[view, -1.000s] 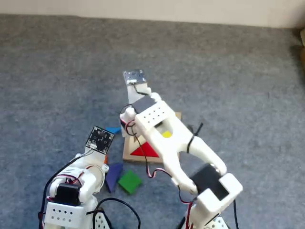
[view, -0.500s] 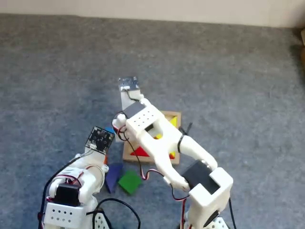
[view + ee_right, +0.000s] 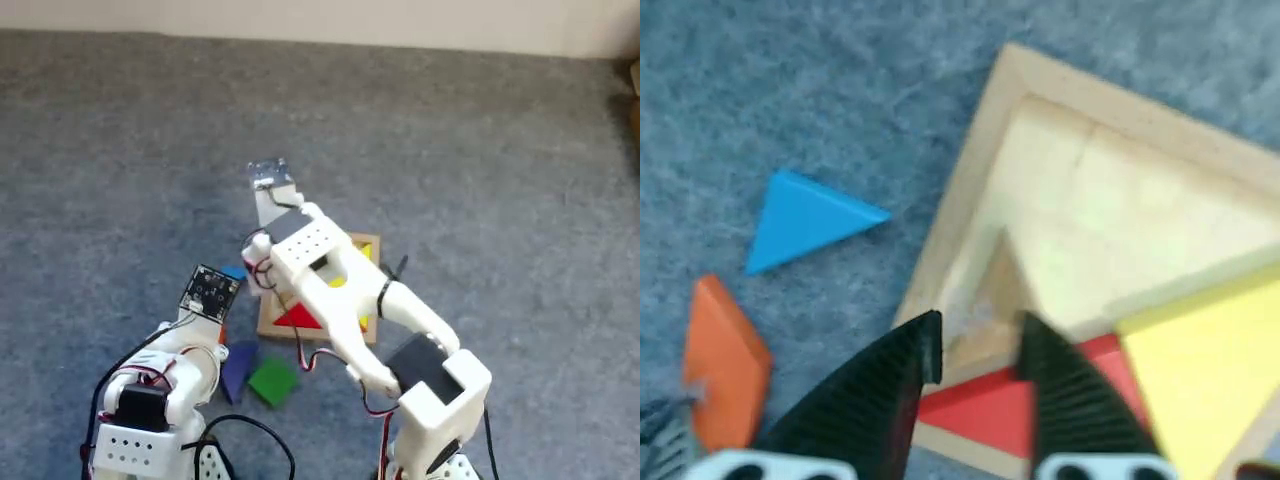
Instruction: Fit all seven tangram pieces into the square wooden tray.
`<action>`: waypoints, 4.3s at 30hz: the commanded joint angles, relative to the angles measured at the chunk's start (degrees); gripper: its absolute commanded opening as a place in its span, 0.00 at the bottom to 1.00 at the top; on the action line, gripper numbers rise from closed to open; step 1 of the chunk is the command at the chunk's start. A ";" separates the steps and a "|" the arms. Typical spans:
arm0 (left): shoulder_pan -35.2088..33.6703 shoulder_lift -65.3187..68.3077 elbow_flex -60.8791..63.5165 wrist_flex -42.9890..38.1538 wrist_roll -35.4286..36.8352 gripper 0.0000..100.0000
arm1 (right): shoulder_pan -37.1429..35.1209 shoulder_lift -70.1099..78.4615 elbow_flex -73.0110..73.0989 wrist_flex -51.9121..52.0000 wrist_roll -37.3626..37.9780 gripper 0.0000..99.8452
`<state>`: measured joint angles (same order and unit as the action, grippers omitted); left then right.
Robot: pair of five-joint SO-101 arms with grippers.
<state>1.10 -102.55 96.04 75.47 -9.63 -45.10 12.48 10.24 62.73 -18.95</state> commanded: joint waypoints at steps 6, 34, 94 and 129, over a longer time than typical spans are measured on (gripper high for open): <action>-0.66 -1.80 1.10 0.18 -0.44 0.00 | 5.41 -4.35 -1.89 -5.67 9.41 0.01; -0.66 -1.80 1.10 0.18 -0.44 0.00 | -2.24 2.68 -0.22 2.77 9.76 0.01; -0.66 -1.80 1.10 0.18 -0.44 0.00 | 27.65 -66.33 33.80 -2.42 14.86 0.01; -0.66 -1.80 1.10 0.18 -0.44 0.00 | 31.96 -118.20 82.68 -1.98 15.21 0.01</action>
<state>1.10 -102.55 96.04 75.47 -9.63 -13.71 -102.07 90.95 60.62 -4.18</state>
